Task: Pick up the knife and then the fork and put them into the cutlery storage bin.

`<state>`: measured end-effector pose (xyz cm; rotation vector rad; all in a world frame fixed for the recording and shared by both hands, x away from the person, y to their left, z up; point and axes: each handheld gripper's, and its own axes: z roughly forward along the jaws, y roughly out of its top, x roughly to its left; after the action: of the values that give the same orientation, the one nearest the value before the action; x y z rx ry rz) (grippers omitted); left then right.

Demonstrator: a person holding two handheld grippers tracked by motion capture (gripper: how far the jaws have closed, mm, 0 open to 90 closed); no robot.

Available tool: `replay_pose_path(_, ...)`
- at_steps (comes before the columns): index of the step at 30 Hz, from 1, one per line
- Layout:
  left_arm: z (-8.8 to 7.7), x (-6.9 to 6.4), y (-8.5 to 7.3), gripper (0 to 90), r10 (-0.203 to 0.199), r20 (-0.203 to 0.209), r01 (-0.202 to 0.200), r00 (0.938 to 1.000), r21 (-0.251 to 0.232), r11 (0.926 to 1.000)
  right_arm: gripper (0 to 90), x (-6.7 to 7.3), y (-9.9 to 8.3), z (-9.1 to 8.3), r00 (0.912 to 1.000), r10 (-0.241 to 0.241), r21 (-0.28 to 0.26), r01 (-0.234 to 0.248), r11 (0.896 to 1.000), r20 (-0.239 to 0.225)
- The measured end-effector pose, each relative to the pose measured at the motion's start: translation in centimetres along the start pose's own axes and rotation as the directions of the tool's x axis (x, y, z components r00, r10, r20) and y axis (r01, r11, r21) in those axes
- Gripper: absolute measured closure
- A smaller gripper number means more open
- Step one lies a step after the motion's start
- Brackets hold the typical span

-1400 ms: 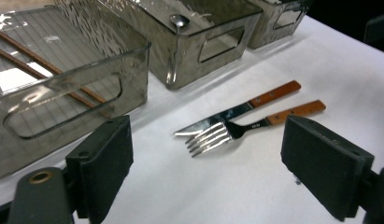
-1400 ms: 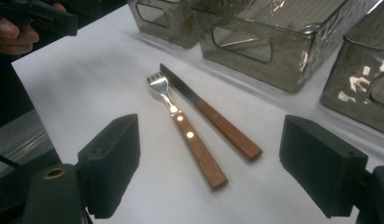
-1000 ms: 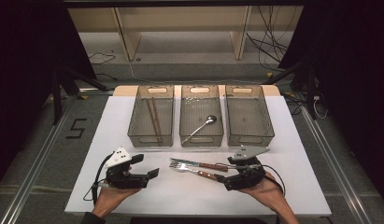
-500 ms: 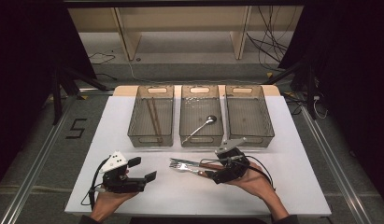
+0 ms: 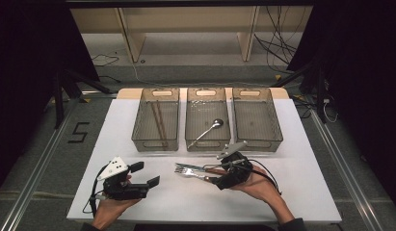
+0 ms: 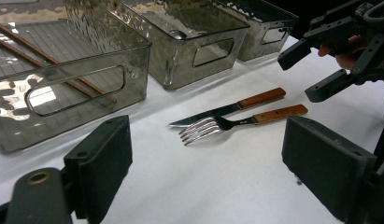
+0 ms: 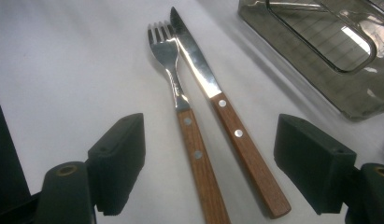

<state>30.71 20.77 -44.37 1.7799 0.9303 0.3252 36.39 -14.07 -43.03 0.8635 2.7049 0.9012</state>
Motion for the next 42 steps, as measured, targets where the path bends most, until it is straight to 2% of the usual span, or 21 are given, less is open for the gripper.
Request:
replay_pose_path(12, 0.1, -0.1, 0.0, 15.7, 0.003, 0.003, -0.003, 1.0, -0.001, 1.0, 28.4, 0.1, 0.7, 1.0, 0.9995, -0.022, 0.066, 0.023, 0.998, -0.025)
replay_pose_path(22, 0.1, -0.1, 0.0, 15.7, 0.005, 0.005, -0.005, 1.0, -0.007, 1.0, 32.0, 0.3, 1.1, 2.1, 0.9982, -0.037, 0.137, 0.043, 0.99, -0.048)
replay_pose_path(42, 0.1, -0.2, 0.0, 15.7, 0.009, 0.01, -0.009, 0.9999, -0.01, 0.9999, 43.1, 0.3, 1.4, 3.1, 0.9949, -0.065, 0.201, 0.08, 0.976, -0.077)
